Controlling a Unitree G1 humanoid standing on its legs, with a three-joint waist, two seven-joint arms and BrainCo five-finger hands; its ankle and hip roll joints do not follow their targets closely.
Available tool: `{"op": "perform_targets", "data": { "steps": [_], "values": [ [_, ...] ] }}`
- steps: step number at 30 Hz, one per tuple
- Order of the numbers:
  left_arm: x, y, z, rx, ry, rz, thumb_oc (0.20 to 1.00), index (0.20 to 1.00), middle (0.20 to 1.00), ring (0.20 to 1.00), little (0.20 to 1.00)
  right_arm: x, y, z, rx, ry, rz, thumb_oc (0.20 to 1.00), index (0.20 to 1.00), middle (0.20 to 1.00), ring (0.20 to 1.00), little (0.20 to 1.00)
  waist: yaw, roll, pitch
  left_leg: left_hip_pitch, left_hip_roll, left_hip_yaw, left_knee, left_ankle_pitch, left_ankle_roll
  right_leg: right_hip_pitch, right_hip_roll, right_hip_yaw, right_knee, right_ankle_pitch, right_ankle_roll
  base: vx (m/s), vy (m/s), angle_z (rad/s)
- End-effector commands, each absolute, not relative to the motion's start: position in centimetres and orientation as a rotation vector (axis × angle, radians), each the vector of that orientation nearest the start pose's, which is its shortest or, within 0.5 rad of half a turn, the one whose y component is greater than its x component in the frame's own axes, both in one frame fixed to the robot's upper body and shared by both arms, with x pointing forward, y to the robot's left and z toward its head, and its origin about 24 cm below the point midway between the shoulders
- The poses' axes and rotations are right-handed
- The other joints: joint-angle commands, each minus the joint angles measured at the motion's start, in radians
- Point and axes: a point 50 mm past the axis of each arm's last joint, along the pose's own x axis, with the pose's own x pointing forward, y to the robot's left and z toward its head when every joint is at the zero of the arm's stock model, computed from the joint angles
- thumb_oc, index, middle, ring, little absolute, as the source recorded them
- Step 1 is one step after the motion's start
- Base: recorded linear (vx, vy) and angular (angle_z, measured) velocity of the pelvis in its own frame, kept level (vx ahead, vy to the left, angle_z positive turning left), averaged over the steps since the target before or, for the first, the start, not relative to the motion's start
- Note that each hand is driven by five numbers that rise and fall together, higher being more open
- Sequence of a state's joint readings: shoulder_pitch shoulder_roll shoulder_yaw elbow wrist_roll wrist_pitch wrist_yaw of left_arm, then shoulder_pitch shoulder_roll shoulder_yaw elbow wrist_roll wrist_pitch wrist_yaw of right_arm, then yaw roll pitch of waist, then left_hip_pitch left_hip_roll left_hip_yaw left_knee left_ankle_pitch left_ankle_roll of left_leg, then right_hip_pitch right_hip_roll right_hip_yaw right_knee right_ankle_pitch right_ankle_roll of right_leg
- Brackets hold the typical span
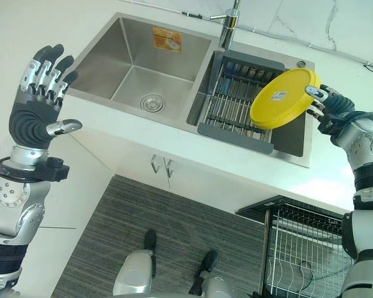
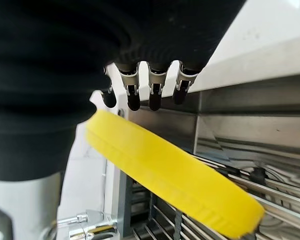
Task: Place the dishes in the dishwasher.
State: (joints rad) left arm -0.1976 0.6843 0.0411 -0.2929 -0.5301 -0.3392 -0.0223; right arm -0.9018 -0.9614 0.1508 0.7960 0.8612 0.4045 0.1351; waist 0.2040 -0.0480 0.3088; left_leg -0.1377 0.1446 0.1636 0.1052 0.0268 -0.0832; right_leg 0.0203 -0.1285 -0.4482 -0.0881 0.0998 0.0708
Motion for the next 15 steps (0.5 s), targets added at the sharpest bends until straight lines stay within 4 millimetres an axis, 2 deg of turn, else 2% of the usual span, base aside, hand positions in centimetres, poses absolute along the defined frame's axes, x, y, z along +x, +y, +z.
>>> {"op": "perform_targets", "data": {
  "steps": [1,11,12,13,15],
  "values": [
    [23.8,21.0,22.9,0.148,-0.863,-0.255,1.0,1.0,1.0,1.0,1.0,36.5,-32.5,25.9,-0.014,0.033,-0.103,1.0,1.0,1.0,1.0,1.0,0.026,-0.009,-0.046,-0.043,0.005,0.021,-0.008,0.014,-0.046,0.058,-0.061,0.002,0.15,-0.185,0.034,0.0,0.0,0.0],
    [23.9,20.7,22.8,0.147,-0.857,-0.256,1.0,1.0,1.0,1.0,1.0,37.4,-31.3,25.4,-0.07,0.1,-0.078,1.0,1.0,1.0,1.0,1.0,0.038,-0.013,-0.04,-0.041,-0.001,0.019,-0.016,0.013,-0.042,0.053,-0.064,-0.004,0.154,-0.182,0.035,0.0,0.0,0.0],
    [23.9,20.7,22.8,0.146,-0.854,-0.257,1.0,1.0,1.0,1.0,1.0,37.4,-31.2,25.5,-0.101,0.097,-0.086,0.533,0.533,0.533,0.533,0.533,0.039,-0.014,-0.039,-0.041,-0.003,0.018,-0.017,0.013,-0.041,0.052,-0.064,-0.005,0.154,-0.182,0.036,0.0,0.0,0.0],
    [23.9,20.7,22.7,0.147,-0.853,-0.257,1.0,1.0,1.0,1.0,1.0,37.5,-31.2,25.8,-0.121,0.086,-0.091,0.2,0.2,0.2,0.2,0.2,0.04,-0.016,-0.038,-0.042,-0.004,0.018,-0.018,0.014,-0.041,0.052,-0.063,-0.004,0.153,-0.181,0.036,0.0,0.0,0.0],
    [23.9,20.7,22.7,0.148,-0.851,-0.257,1.0,1.0,1.0,1.0,1.0,37.5,-31.1,26.1,-0.154,0.079,-0.103,0.2,0.2,0.2,0.2,0.2,0.041,-0.017,-0.037,-0.042,-0.004,0.018,-0.018,0.013,-0.041,0.05,-0.063,-0.005,0.154,-0.18,0.036,0.0,0.0,0.0]
  ]
}}
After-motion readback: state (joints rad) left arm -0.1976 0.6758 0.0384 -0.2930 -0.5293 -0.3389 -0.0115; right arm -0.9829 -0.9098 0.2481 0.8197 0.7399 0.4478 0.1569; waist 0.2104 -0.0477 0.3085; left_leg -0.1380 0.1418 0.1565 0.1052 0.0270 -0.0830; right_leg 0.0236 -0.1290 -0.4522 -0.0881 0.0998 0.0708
